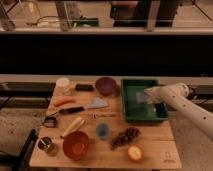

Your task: Wipe tray with sponge

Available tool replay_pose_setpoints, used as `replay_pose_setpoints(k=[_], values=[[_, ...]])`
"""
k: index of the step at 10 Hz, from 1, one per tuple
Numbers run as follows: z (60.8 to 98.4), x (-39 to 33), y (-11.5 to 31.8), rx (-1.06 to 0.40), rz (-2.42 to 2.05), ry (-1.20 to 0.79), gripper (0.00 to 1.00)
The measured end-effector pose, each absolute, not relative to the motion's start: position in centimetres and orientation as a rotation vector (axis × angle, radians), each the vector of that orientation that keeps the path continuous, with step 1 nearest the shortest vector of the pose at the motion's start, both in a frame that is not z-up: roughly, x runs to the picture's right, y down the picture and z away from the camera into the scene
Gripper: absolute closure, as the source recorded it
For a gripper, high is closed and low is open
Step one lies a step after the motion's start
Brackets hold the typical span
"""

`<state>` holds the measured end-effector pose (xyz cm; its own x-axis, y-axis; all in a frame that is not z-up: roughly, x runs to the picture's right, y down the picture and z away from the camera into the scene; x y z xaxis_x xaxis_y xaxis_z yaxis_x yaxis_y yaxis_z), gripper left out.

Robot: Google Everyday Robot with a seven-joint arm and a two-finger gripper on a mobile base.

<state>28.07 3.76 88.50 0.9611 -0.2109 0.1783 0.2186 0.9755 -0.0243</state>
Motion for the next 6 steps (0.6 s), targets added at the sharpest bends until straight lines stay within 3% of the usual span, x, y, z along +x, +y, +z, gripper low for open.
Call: replay_pose_setpoints(k=[2, 6], values=[[87.0, 27.7, 3.6, -0.004, -0.22, -0.171, 0.93], [86.1, 27.1, 2.8, -0.012, -0.213, -0.188, 0.55]])
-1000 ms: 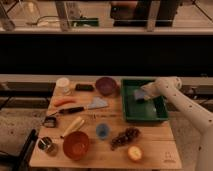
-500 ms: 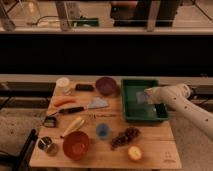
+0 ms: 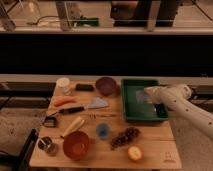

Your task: Wipe tray with sponge

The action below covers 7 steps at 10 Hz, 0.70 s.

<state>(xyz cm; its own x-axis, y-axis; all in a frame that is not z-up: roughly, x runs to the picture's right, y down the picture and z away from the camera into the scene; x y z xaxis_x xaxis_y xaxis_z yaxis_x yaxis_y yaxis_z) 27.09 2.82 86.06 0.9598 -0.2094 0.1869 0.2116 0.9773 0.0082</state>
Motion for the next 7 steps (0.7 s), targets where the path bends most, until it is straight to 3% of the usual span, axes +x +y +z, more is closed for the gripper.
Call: replay_pose_setpoints(k=[4, 7], values=[[84.6, 26.9, 2.7, -0.045, -0.166, -0.253, 0.21], [84.1, 26.7, 2.9, -0.054, -0.156, -0.273, 0.2]])
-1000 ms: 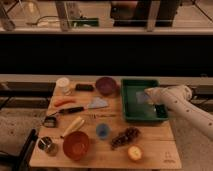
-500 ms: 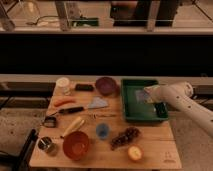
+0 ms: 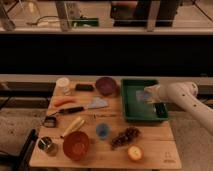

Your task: Wipe tray with sponge

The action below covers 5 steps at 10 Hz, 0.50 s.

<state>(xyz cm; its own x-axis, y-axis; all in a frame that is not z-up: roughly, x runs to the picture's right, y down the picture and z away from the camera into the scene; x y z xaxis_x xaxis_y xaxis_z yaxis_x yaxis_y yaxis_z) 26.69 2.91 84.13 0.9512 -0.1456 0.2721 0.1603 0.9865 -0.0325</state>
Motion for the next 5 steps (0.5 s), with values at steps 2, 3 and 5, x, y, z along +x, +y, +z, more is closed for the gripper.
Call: replay_pose_setpoints(k=[2, 3, 5], values=[[84.24, 26.7, 3.05, -0.06, -0.153, -0.275, 0.2], [84.36, 26.62, 3.08, -0.062, -0.153, -0.276, 0.2], [84.32, 27.04, 3.21, -0.053, -0.143, -0.272, 0.2]])
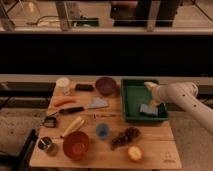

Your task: Wipe tray with sponge

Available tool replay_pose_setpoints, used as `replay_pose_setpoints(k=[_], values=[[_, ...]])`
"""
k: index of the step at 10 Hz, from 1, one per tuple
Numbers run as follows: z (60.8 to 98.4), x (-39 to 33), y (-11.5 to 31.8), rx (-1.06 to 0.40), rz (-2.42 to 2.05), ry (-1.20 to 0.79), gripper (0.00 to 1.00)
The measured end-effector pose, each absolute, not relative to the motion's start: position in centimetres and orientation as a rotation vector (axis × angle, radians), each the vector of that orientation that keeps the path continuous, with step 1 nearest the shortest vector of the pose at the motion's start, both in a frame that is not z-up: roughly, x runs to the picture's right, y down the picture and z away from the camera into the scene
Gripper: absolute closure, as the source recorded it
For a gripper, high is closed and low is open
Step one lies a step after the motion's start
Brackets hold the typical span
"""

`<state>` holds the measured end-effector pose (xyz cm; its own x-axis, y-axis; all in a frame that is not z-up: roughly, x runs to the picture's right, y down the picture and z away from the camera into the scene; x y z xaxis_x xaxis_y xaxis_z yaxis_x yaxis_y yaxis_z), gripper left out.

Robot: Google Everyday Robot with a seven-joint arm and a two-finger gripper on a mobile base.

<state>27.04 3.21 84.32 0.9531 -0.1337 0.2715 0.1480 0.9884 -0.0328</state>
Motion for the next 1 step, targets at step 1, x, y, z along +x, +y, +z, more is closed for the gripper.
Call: replay_pose_setpoints(k=[1], values=[[83.74, 27.28, 3.06, -0.03, -0.136, -0.272, 0.2]])
